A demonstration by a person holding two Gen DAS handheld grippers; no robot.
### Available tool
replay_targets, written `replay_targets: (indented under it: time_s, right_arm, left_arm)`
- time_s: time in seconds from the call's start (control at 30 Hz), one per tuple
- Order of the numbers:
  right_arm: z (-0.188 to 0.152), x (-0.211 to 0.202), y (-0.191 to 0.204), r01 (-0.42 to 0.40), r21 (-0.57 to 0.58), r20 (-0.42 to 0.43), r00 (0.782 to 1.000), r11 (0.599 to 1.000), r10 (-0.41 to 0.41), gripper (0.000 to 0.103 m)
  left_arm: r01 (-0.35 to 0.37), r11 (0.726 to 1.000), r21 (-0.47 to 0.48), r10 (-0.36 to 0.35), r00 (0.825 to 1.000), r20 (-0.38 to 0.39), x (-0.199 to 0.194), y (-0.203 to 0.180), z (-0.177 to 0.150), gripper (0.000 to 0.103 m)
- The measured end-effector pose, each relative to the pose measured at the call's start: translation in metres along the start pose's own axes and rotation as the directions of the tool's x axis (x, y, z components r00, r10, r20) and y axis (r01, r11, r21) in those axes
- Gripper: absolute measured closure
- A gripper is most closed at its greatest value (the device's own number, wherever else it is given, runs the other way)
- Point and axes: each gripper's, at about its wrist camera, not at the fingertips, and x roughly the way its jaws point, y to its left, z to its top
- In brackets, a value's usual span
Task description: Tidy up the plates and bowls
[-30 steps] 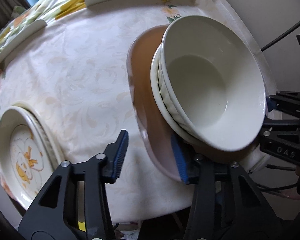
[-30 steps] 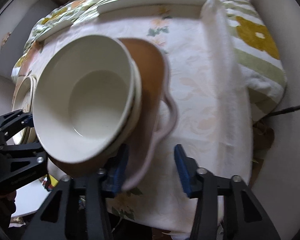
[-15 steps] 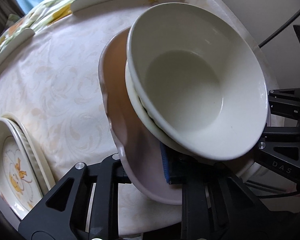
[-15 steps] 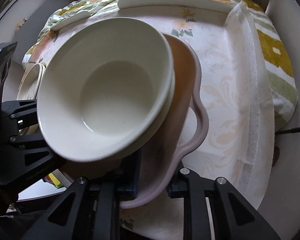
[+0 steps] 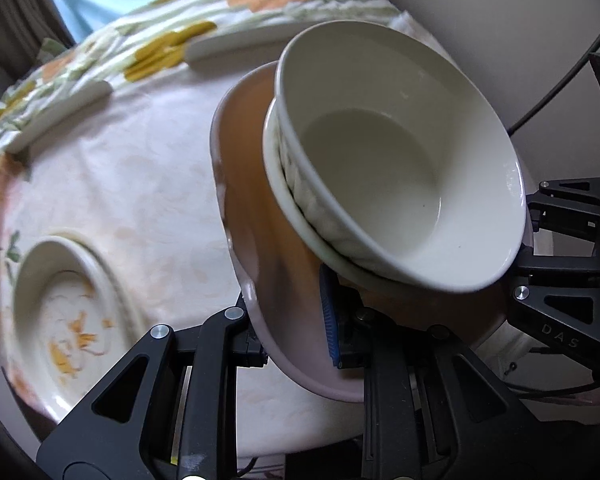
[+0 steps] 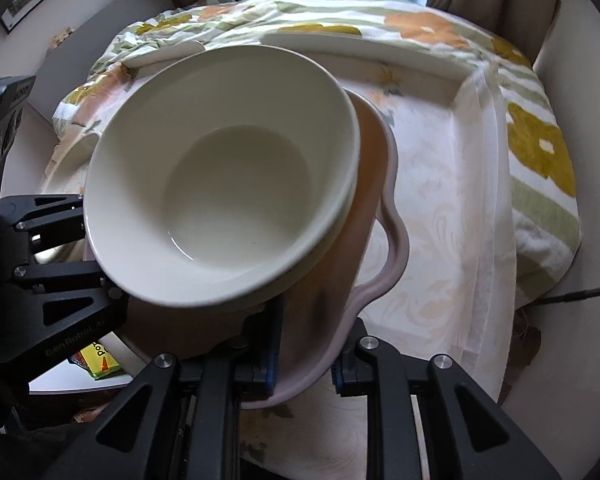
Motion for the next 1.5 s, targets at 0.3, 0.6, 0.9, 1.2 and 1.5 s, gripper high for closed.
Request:
replay_targets:
  time_s: [0.3, 0.6, 0.9, 1.2, 1.5]
  right_arm:
    - [0.038, -0.024, 0.075, 0.043, -0.070, 0.046, 0.998, 0.997, -0.039, 0.084]
    - [0.061, 0.001, 0.167, 0.017, -0.066, 0.040, 0.999, 0.998, -0.015, 0.084]
    - [0.068, 0.041, 0.229, -0.005, -0.051, -0.008, 1.000, 0.999, 0.005, 0.084]
    - [0.061, 0.058, 0.245, 0.023, -0.024, -0.036, 0.999, 0.999, -0.024, 0.084]
    - [0.059, 0.065, 0.250, 0.031, 0.008, -0.039, 0.999, 0.999, -0.031, 0.084]
  left_arm:
    - [-0.008, 1.000, -0.028, 0.009, 0.999, 0.043, -0.056, 0.056, -0.014, 0.085]
    - [-0.031, 0.999, -0.028, 0.031, 0.999, 0.018, -0.077, 0.157, -0.049, 0.085]
    - [-0.022, 0.999, -0.027, 0.021, 0.999, -0.044, -0.059, 0.225, -0.085, 0.085]
    - [0.013, 1.000, -0.017, -0.015, 0.997, -0.073, -0.038, 0.237, -0.095, 0.085]
    - [0.018, 1.000, -0.002, -0.018, 0.996, -0.087, -0.033, 0.243, -0.098, 0.085]
